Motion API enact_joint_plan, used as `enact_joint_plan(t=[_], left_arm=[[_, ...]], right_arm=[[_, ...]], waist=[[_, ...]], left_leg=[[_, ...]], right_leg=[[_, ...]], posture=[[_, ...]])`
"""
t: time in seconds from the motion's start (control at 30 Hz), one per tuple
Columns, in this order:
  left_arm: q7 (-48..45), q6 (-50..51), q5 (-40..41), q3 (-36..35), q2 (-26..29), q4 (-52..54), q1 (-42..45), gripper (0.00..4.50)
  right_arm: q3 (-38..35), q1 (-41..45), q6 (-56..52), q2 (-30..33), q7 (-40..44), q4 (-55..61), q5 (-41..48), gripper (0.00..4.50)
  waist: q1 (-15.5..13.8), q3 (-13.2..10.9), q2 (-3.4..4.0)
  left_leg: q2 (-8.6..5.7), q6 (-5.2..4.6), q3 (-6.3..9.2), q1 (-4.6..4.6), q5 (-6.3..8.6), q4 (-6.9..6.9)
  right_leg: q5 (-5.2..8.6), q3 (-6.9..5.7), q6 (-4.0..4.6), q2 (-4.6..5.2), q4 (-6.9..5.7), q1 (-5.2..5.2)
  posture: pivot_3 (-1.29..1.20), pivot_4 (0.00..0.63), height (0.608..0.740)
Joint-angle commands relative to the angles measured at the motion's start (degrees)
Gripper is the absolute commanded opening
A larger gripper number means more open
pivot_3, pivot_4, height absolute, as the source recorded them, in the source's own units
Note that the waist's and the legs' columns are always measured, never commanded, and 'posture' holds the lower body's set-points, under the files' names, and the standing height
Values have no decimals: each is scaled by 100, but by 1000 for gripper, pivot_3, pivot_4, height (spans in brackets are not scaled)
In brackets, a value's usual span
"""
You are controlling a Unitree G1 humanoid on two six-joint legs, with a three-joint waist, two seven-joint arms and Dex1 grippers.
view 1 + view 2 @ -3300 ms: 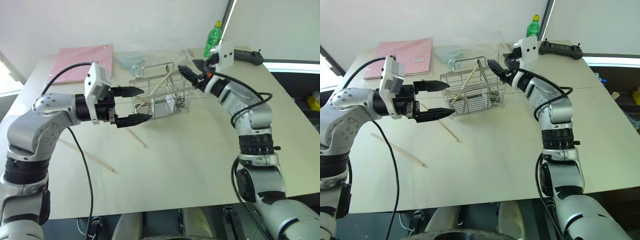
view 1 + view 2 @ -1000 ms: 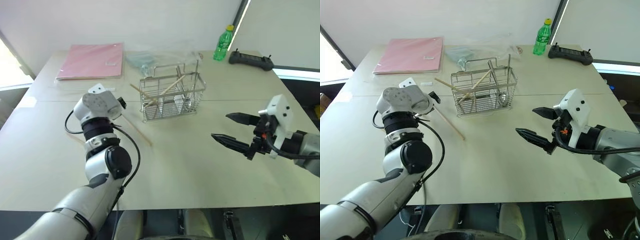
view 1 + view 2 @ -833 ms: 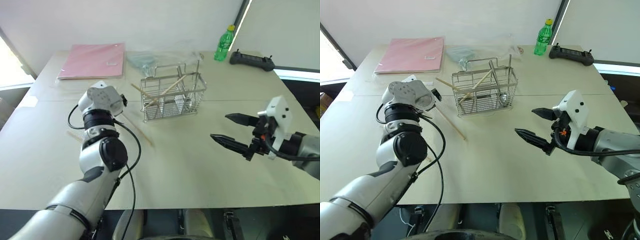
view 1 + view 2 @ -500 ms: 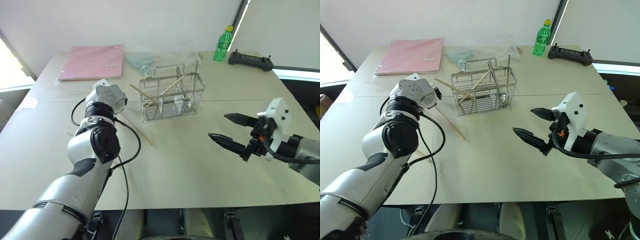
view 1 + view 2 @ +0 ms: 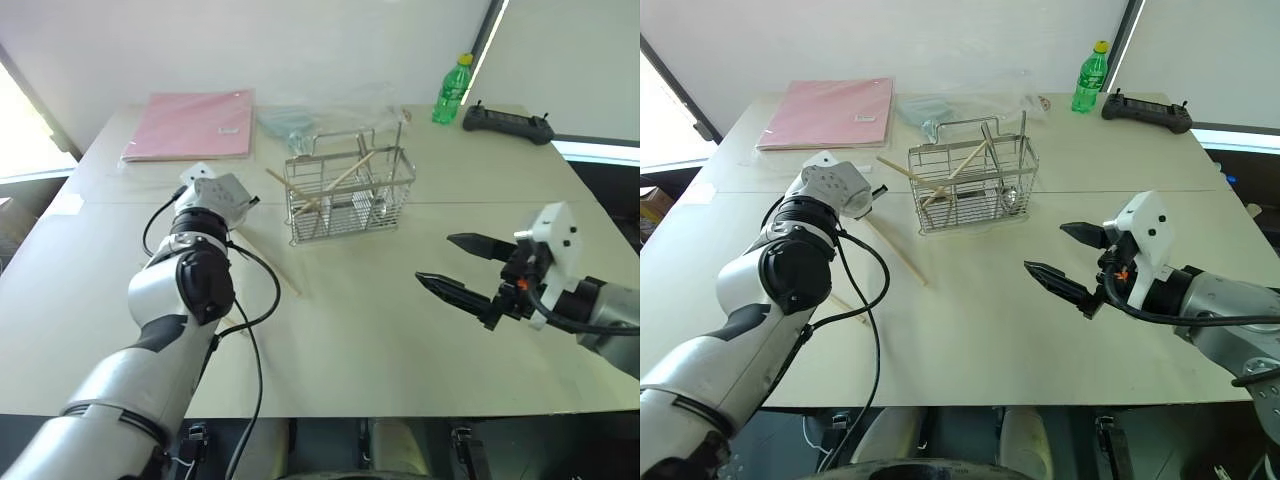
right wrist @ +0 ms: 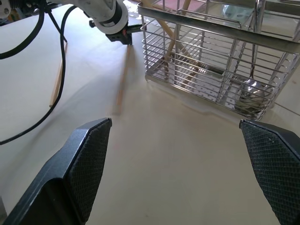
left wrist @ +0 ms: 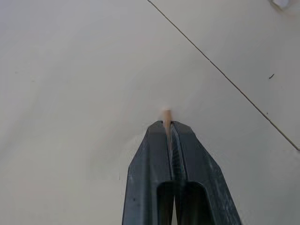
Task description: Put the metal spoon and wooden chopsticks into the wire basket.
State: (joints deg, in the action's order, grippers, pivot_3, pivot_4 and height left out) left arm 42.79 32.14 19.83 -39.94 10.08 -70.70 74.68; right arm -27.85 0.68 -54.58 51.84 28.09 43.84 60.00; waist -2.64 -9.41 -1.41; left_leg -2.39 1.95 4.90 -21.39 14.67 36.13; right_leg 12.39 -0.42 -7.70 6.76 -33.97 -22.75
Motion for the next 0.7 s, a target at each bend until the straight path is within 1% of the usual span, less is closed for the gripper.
enact_joint_plan(t=[0.03, 0.33, 0.5, 0.7], left_arm=[[17, -1, 284, -90, -93, -163, -42, 23], [179, -36, 582, -139, -46, -157, -160, 23], [227, -64, 681, -122, 56, -149, -167, 23], [280, -142, 804, -122, 53, -158, -135, 23]], right_arm=[[-201, 38, 81, 129, -18, 113, 148, 4500], [-224, 53, 56, 334, -41, 77, 348, 4500], [-152, 35, 91, 428, 12, 29, 300, 4500], [-32, 144, 149, 438, 38, -57, 222, 4500]], waist=[[4, 0, 0], [10, 0, 0], [17, 0, 0], [18, 0, 0]], left_leg=[[0, 0, 0, 0, 0, 0], [0, 1, 0, -1, 0, -3], [0, 1, -1, 0, 1, -3], [0, 1, -2, -1, 1, -3]], right_leg=[[0, 0, 0, 0, 0, 0], [1, -1, -1, 0, 5, 0], [1, -2, -1, 1, 7, 1], [1, -2, -1, 1, 9, 1]], posture=[[0, 150, 709], [0, 150, 709], [0, 150, 709], [0, 150, 709]])
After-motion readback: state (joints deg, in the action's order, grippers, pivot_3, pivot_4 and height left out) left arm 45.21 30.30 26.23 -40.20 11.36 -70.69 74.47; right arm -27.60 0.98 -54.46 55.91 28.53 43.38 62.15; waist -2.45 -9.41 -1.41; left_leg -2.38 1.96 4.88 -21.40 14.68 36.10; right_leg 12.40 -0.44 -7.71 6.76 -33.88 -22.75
